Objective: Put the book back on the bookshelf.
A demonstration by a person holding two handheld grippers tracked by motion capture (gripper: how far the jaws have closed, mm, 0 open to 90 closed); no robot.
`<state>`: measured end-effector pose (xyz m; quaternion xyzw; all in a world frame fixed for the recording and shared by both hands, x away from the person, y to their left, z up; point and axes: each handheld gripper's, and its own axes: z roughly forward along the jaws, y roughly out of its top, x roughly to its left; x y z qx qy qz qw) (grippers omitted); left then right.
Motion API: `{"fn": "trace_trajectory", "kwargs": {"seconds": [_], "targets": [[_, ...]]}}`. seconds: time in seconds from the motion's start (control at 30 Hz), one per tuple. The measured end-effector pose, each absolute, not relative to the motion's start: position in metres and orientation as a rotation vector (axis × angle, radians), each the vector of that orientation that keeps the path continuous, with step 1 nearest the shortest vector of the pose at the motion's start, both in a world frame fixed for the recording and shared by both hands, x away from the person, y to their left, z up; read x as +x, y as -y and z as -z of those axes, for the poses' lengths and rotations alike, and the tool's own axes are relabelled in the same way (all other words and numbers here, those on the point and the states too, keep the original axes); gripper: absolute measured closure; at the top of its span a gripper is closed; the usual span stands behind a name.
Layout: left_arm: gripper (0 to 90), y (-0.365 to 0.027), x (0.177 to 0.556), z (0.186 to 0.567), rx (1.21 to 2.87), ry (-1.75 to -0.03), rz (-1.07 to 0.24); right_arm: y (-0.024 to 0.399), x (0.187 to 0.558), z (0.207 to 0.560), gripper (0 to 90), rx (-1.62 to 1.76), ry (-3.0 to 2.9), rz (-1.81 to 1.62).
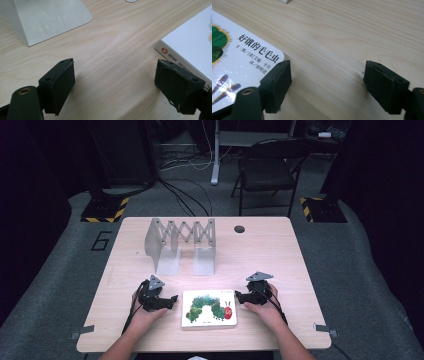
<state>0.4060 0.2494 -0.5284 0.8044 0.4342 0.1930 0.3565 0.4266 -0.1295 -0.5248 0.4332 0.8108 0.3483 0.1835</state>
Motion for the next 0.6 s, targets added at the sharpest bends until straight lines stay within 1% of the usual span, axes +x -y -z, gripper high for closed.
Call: {"fn": "trace_trajectory", "kwargs": {"seconds": [0.03, 0.07, 0.1, 0.17, 0.2, 0.23, 0.37, 0.4, 0.5, 0.6], "targets": [[16.9, -0.249, 0.406, 0.528, 2.077, -1.121, -0.498, 0.13, 0.427, 0.525, 23.7, 1.222, -2.287, -0.982], [16.9, -0.25, 0.406, 0.528, 2.09, -1.116, -0.505, 0.134, 0.426, 0.522, 28.6, 1.238, -2.294, -0.979], [17.0, -0.25, 0.406, 0.528, 2.09, -1.116, -0.505, 0.134, 0.426, 0.522, 28.6, 1.238, -2.294, -0.979], [18.7, -0.251, 0.406, 0.526, 2.096, -1.12, -0.5, 0.137, 0.427, 0.52, 33.3, 1.298, -2.291, -0.999], [23.8, -0.253, 0.406, 0.524, 2.115, -1.121, -0.497, 0.139, 0.427, 0.519, 35.9, 1.306, -2.288, -1.001], [28.9, -0.252, 0.406, 0.525, 2.072, -1.143, -0.5, 0.141, 0.426, 0.518, 37.4, 1.306, -2.293, -0.989], [32.9, -0.255, 0.407, 0.523, 2.066, -1.159, -0.474, 0.141, 0.423, 0.516, 39.8, 1.316, -2.295, -0.959], [34.2, -0.256, 0.408, 0.522, 2.077, -1.165, -0.467, 0.14, 0.422, 0.515, 42.8, 1.296, -2.312, -0.929], [34.7, -0.255, 0.408, 0.521, 2.072, -1.17, -0.458, 0.137, 0.419, 0.513, 43.9, 1.268, -2.31, -0.896], [37.1, -0.254, 0.404, 0.518, 2.09, -1.141, -0.451, 0.135, 0.418, 0.512, 45.2, 1.263, -2.325, -0.872]]}}
